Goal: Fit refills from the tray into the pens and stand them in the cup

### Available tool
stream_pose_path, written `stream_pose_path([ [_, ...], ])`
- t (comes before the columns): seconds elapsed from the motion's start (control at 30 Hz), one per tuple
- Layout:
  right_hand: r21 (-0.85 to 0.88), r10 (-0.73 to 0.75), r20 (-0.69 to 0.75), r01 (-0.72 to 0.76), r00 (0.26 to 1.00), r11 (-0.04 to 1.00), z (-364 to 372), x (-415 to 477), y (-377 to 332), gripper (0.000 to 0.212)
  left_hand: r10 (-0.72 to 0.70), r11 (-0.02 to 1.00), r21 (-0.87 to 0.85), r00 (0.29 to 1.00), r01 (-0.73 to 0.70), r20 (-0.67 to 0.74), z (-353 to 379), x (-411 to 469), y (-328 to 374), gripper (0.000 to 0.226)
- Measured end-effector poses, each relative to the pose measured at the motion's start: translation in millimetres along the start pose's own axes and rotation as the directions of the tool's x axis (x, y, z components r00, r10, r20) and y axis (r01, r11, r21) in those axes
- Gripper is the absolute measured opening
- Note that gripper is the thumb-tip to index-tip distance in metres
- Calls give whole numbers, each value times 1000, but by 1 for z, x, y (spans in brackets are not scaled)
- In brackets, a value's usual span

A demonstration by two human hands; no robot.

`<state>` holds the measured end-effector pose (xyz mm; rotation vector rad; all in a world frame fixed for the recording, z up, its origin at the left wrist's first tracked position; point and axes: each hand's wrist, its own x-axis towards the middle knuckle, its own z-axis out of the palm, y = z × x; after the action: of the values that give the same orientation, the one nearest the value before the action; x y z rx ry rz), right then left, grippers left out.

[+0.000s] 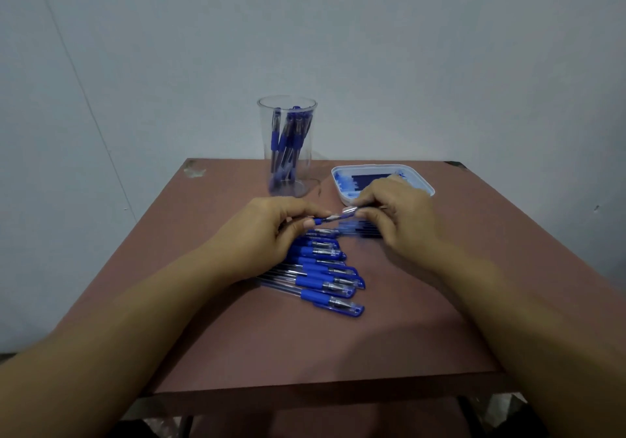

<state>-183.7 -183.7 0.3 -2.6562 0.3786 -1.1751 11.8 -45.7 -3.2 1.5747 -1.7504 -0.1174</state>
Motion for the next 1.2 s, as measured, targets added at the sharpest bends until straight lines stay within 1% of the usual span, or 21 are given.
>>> stream_pose_path([
  [0.07, -3, 57, -11, -57, 998, 998, -11, -4, 6, 7, -11, 1000, -17, 999, 10, -32, -6, -2, -4, 29],
  [0.1, -1, 92, 20, -92, 996, 996, -15, -7, 8, 6, -8, 1000, -25, 998, 6, -56, -9, -3, -4, 30],
  [0.17, 5, 133, 133, -135, 982, 991, -17, -11, 8, 3, 13, 1000, 0, 996, -13, -89, -10, -2, -4, 27],
  [0.2, 0, 136, 188, -138, 973, 990, -17, -11, 7, 6, 24, 999, 26, 995, -21, -99, -9, -1, -5, 26],
  [0.3, -32, 136, 298, -133, 945, 991, -18, -8, 8, 2, 63, 994, 95, 990, -52, -126, -9, 0, -8, 25],
  [0.33, -34, 147, 324, -144, 934, 989, -20, -8, 9, 4, 76, 992, 108, 988, -62, -134, -10, 1, -10, 25],
  [0.43, -5, 172, 414, -187, 894, 982, -24, -10, 11, 24, 81, 992, 106, 984, -64, -157, -12, 1, -14, 25],
  [0.47, -5, 169, 445, -186, 880, 982, -25, -11, 12, 26, 80, 992, 105, 984, -63, -162, -13, 1, -15, 25],
  [0.57, -35, 166, 504, -172, 848, 985, -23, -11, 14, 13, 85, 992, 106, 982, -68, -168, -12, 1, -13, 25],
  [0.6, -38, 162, 486, -165, 859, 986, -22, -11, 13, 14, 87, 992, 101, 982, -71, -168, -11, 1, -11, 25],
  [0.63, -33, 156, 438, -157, 885, 987, -20, -11, 12, 18, 90, 992, 98, 982, -74, -166, -10, 1, -9, 24],
  [0.73, -4, 119, 190, -120, 975, 993, -13, -8, 4, 22, 100, 992, 96, 984, -86, -150, -9, 1, -6, 24],
  [0.8, 10, 100, 83, -101, 992, 995, -8, -7, -3, 25, 109, 990, 100, 984, -96, -139, -8, 1, -5, 24],
  [0.87, 9, 71, 67, -72, 995, 997, -3, -5, -11, 25, 121, 988, 108, 985, -108, -123, -6, 1, -5, 24],
  [0.97, 7, 8, 88, -9, 996, 1000, 5, -4, -16, 25, 127, 987, 111, 986, -114, -112, -5, 1, -4, 25],
  [1.13, -14, -44, 50, 45, 998, 999, 10, -3, -14, 14, 154, 982, 127, 981, -139, -121, -5, 0, -2, 25],
  [1.2, 3, -48, 33, 48, 998, 999, 8, -2, -15, 12, 151, 984, 115, 980, -136, -128, -5, 0, -1, 25],
])
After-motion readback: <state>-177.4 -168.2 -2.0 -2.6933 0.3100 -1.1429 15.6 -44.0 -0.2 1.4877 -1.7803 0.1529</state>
